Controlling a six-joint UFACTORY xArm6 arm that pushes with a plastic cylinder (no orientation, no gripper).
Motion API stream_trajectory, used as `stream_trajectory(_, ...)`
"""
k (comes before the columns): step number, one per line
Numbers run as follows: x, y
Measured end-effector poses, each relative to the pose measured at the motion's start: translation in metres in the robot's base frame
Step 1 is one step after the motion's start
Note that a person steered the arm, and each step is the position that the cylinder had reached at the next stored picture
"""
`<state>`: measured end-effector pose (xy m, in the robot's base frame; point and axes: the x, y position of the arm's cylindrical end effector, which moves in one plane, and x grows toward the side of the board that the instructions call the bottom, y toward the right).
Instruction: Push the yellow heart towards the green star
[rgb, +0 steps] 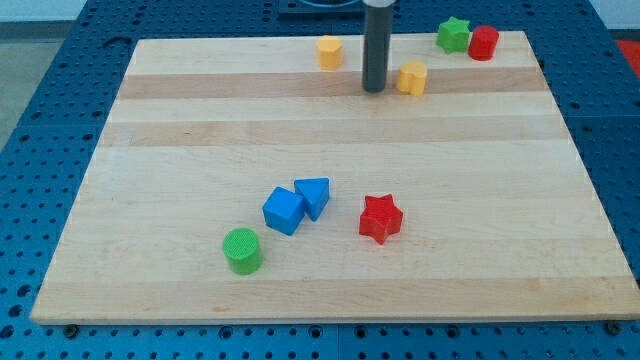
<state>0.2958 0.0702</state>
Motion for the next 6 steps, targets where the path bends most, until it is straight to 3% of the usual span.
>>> stream_trajectory(2, -0.019, 0.037)
stream_trajectory(4, 0.038, 0.025)
stream_trajectory(6, 0.005, 0.075)
